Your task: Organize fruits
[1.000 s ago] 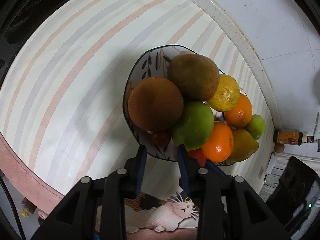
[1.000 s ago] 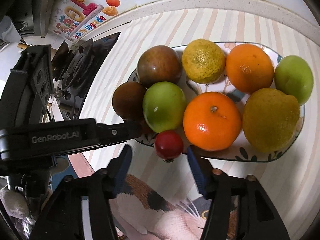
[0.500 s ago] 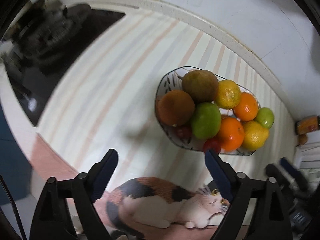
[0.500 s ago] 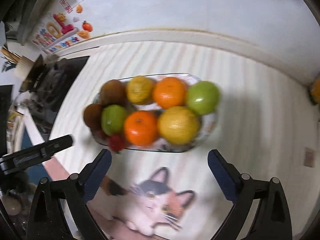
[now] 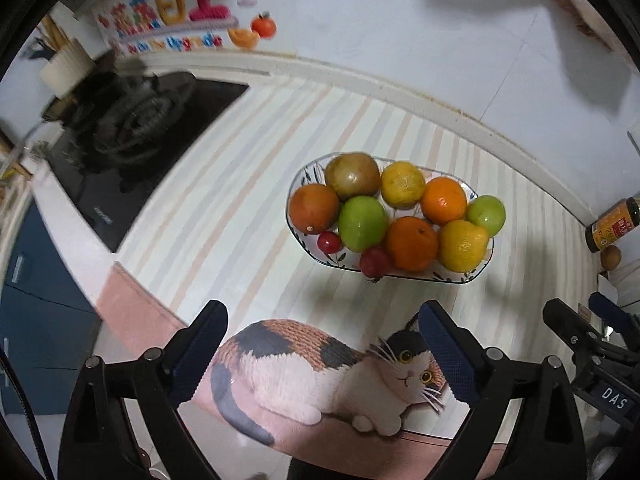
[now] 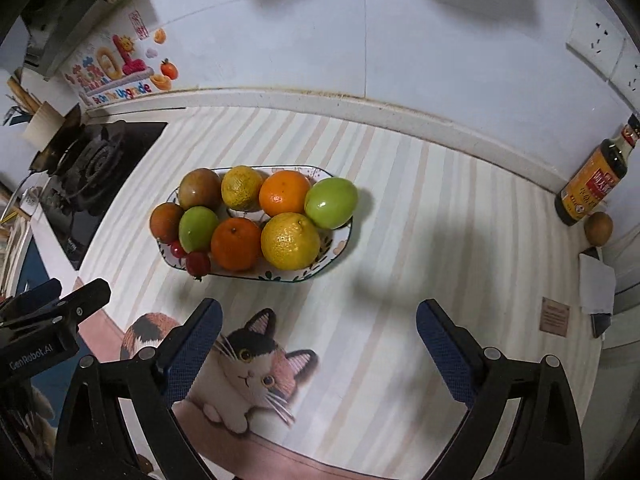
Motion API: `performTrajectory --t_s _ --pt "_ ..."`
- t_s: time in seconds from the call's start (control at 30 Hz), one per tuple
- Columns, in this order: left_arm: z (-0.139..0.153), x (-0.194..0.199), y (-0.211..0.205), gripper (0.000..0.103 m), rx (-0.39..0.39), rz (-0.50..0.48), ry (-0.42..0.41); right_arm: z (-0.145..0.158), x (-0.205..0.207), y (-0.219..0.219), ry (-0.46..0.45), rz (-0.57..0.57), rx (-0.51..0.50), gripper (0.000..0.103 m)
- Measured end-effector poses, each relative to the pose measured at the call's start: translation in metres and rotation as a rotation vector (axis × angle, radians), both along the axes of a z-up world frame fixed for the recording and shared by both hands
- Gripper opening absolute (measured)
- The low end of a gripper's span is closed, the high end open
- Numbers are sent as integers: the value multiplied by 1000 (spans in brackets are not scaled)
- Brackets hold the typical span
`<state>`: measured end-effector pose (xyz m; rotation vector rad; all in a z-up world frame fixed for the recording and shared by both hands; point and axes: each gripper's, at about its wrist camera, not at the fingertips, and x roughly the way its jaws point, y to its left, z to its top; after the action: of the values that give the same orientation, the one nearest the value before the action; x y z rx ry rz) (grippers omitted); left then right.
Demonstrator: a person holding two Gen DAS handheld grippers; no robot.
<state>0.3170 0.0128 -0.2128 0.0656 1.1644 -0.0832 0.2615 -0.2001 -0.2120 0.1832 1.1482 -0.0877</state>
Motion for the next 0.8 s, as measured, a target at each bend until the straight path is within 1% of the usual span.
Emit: performTrajectory --t_s 0.13,0.37,0.57,0.8 --pt "22 -28 -11 98 31 46 -66 24 -23 -10 -38 50 -6 100" --pt "61 -88 -30 98 0 100 -153 68 -75 -29 -109 121 -14 100" --pt "101 -141 -47 98 -25 123 -230 117 -127 -51 -188 167 -33 100" --pt "143 -193 -57 98 -31 116 -285 164 -180 -63 -238 200 -42 100"
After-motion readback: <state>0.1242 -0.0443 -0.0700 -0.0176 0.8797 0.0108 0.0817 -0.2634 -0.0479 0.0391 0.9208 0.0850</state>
